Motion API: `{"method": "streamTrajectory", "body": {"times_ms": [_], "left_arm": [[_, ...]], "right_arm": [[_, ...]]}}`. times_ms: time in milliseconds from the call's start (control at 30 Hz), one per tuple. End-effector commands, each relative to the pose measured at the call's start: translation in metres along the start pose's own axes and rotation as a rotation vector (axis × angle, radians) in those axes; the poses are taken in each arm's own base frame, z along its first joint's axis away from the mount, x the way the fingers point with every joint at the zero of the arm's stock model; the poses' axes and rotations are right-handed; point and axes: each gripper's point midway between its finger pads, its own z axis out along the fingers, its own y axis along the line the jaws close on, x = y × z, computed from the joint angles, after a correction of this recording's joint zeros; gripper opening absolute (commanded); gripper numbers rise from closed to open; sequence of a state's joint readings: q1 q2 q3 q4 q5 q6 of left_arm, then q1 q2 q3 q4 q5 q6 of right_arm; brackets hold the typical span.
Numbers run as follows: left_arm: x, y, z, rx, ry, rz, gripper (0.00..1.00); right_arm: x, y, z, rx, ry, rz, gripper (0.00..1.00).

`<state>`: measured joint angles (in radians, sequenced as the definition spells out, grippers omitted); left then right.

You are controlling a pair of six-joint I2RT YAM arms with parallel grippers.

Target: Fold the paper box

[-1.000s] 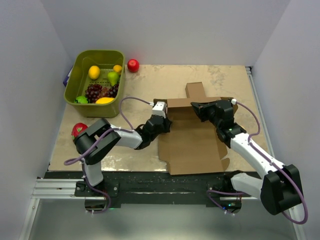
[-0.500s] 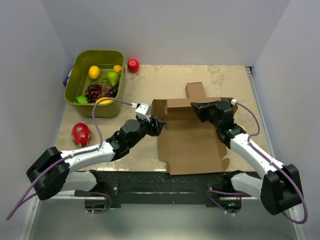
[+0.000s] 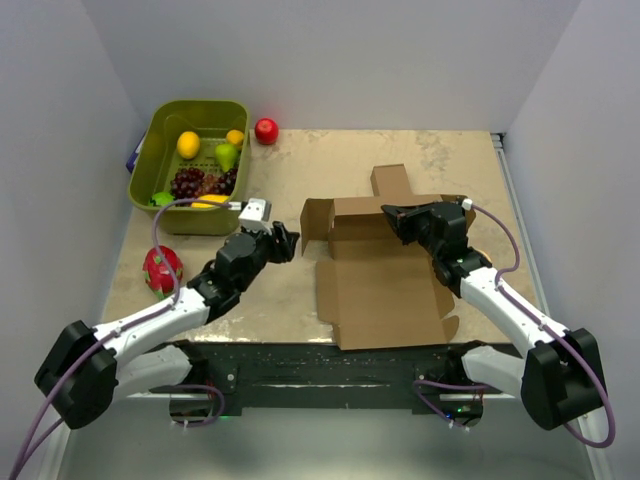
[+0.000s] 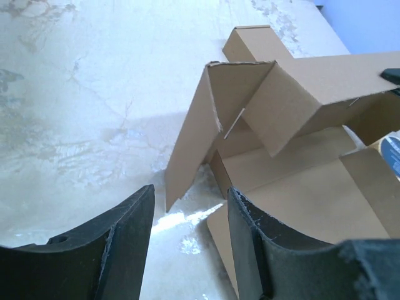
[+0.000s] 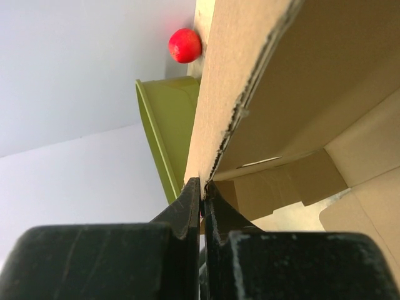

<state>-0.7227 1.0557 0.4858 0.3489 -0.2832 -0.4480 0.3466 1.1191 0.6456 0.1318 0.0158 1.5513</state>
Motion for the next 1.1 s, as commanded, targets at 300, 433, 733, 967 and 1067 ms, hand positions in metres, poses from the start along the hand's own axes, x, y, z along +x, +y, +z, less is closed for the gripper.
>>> {"method": "streamTrajectory", "body": {"times_ms": [300, 433, 733, 967, 1067], "left_arm": [[-0.006, -0.030, 0.043, 0.118, 0.052, 0.080, 0.56], [-0.003, -0.029, 0.060, 0.090, 0.070, 0.097, 0.51], [-0.010, -0.045, 0.068, 0.052, 0.104, 0.079, 0.03], [-0.016, -0.072, 0.064, 0.050, 0.133, 0.062, 0.00], [-0.014, -0.076, 0.062, 0.042, 0.151, 0.032, 0.00]], "right_arm": [[0.000, -0.021, 0.001, 0.067, -0.007, -0.031, 0.00], [0.000, -0.023, 0.002, 0.073, -0.008, -0.032, 0.00], [-0.001, -0.032, 0.007, 0.098, -0.016, -0.039, 0.00], [-0.009, -0.040, 0.011, 0.109, -0.056, -0.063, 0.00], [-0.008, -0.041, 0.011, 0.106, -0.055, -0.066, 0.00]]}}
